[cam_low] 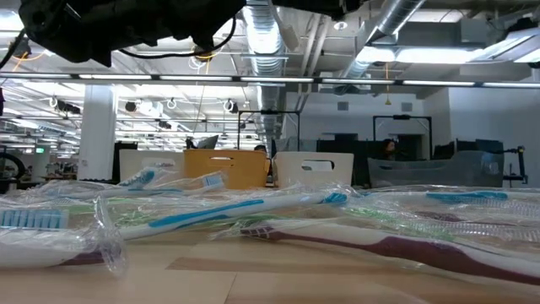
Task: Pick & Place Toothbrushes
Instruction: Put the white orange toothbrush into the left white bin
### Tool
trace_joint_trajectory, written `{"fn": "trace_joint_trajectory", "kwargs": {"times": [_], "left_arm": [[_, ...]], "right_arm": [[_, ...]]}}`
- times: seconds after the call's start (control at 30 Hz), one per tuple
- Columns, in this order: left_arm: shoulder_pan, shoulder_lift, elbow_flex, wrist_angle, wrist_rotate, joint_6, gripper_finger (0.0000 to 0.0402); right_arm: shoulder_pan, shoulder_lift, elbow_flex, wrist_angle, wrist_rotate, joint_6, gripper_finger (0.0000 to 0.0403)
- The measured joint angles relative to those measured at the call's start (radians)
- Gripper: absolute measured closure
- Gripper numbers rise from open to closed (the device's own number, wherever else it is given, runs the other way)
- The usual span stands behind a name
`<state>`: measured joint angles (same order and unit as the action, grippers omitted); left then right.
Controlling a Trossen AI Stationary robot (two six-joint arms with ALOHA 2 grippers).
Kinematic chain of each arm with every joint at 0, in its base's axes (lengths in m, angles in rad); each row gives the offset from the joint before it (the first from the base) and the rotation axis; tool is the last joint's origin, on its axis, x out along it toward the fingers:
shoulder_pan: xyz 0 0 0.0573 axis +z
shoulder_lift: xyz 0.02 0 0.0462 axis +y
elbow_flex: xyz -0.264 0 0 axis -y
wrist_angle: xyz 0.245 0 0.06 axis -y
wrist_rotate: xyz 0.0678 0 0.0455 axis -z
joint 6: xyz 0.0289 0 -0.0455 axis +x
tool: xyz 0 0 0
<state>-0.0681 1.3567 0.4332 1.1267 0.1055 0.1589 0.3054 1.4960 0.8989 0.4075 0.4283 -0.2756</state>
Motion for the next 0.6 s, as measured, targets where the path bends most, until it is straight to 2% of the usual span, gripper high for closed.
{"fn": "trace_joint_trajectory", "kwargs": {"times": [0.2, 0.47, 0.6], "left_arm": [[0.0, 0.032, 0.04, 0.005, 0.0, 0.0, 0.0238], [-0.002, 0.122, 0.099, 0.0, 0.001, -0.006, 0.0189], [-0.022, 0.131, 0.108, 0.006, 0.007, 0.07, 0.0175]], "right_arm": [[-0.01, 0.0, 0.0, 0.001, -0.014, 0.004, 0.0403], [-0.014, 0.0, 0.0, -0.014, -0.014, 0.007, 0.0403], [-0.014, 0.0, 0.0, -0.036, -0.014, 0.013, 0.0403]]}}
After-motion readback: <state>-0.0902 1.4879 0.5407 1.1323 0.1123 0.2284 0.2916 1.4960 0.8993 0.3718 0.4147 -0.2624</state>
